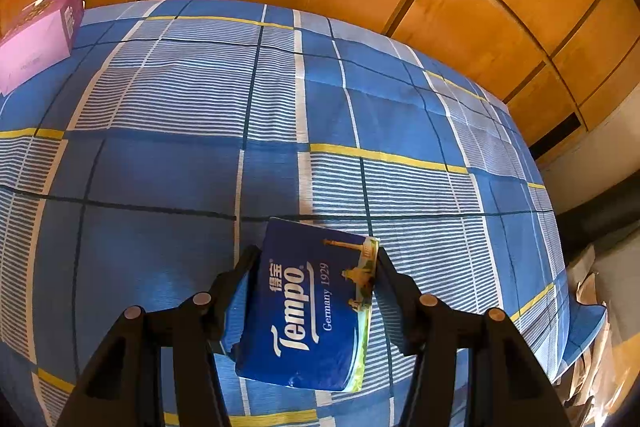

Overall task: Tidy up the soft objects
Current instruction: 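Carry the scrunchie bundle into the gold tray and open the left gripper, then carry the Tempo packet into the gold tray and open the right gripper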

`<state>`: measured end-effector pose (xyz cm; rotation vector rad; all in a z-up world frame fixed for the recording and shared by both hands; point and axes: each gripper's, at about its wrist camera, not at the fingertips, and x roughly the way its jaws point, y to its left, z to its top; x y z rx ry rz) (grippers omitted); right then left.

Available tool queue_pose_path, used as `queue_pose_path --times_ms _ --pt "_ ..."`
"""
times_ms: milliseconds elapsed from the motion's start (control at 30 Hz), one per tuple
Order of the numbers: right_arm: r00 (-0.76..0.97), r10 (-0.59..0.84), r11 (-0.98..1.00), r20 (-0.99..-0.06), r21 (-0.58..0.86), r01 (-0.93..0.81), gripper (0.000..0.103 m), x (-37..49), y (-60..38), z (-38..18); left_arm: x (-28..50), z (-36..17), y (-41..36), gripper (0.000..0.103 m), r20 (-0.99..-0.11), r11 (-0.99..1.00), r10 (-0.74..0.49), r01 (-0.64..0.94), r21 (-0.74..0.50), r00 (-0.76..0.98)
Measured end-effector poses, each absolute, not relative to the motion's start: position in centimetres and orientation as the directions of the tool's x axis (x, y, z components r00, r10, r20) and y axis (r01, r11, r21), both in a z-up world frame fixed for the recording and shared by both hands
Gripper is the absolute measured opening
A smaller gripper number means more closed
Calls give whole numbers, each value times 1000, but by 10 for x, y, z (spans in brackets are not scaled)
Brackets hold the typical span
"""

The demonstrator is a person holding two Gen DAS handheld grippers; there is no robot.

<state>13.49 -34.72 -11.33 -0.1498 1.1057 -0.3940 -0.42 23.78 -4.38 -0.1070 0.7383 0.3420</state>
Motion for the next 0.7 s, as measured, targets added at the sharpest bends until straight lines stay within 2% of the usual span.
queue_pose_path --times_ms 267,533,700 --pt "388 -376 923 -841 -303 238 55 135 -348 -113 -12 -39 242 86 -671 936 266 -352 8 692" --pt "385 -368 925 -847 -291 245 55 135 -349 -113 -20 -34 248 90 -668 931 273 -365 2 693" --pt "375 -264 946 -889 -162 281 55 136 -355 -109 -25 -36 256 90 -679 930 259 -367 -17 687"
